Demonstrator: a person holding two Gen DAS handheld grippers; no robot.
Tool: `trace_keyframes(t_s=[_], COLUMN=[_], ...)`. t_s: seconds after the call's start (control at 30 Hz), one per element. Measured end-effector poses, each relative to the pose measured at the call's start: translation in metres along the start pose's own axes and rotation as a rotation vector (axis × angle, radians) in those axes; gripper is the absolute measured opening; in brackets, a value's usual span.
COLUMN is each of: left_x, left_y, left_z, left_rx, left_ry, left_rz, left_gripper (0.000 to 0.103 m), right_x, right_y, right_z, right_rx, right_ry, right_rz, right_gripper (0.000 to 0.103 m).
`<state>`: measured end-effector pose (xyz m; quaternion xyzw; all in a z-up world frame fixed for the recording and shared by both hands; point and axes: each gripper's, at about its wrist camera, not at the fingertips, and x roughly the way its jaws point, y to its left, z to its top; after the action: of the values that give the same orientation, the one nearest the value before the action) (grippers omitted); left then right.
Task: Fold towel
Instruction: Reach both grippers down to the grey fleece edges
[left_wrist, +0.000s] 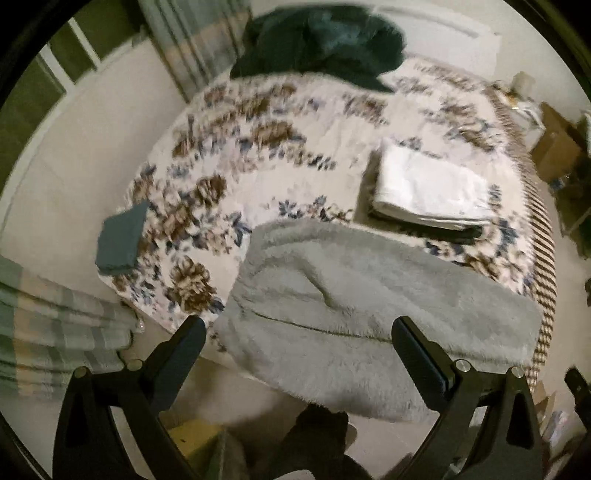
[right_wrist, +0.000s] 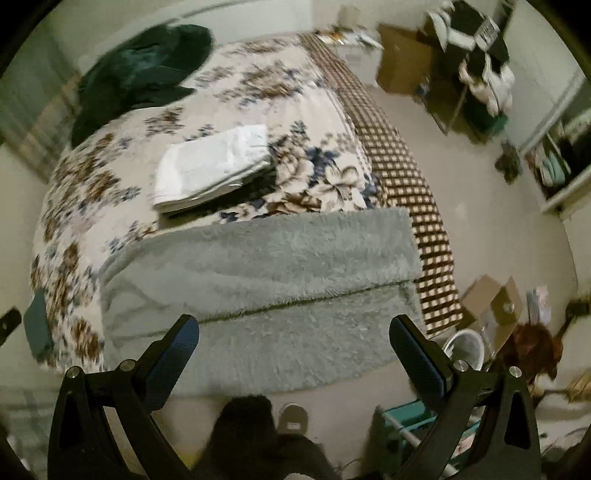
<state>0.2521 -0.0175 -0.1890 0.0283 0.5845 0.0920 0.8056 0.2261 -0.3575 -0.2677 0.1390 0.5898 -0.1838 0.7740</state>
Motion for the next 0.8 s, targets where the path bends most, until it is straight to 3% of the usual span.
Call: trace_keyframes(t_s=[0.23, 0.47, 0.63, 0.73, 0.77, 0.8], left_x=[0.165, 0.319, 0.399, 0.43, 0.437, 0.443], left_y=[0.02, 0.035, 0.04, 0.038, 0.037, 0.036], left_z=[0.075, 0.118, 0.134, 0.135, 0.134, 0.134], left_rx=[-0.197, -0.4, -0.568, -0.61, -0.613, -0.61], left_ry=[0.267, 0.437, 0.56, 0.603, 0.614, 0.619], left_rz=[-0.032, 0.0, -0.052, -0.032, -0.021, -0.008], left_gripper=[0.103, 0.103, 0.103, 0.103, 0.1, 0.091], right_x=[0.175, 0.329, 0.401, 0.433, 0.444, 0.457], right_y=[-0.017, -0.049, -0.069, -0.075, -0.076, -0.077], right_z=[0.088, 0.126, 0.138, 0.144, 0.146, 0.148], right_rx=[0.222, 0.406, 0.527, 0.579, 0.594, 0.613], right_ry=[0.18, 0.318, 0.389, 0.408, 0.419, 0.431], right_rz=[-0.049, -0.112, -0.128, -0.132, -0.137, -0.139], right_gripper=[0.103, 0.103, 0.103, 0.103, 0.103, 0.103])
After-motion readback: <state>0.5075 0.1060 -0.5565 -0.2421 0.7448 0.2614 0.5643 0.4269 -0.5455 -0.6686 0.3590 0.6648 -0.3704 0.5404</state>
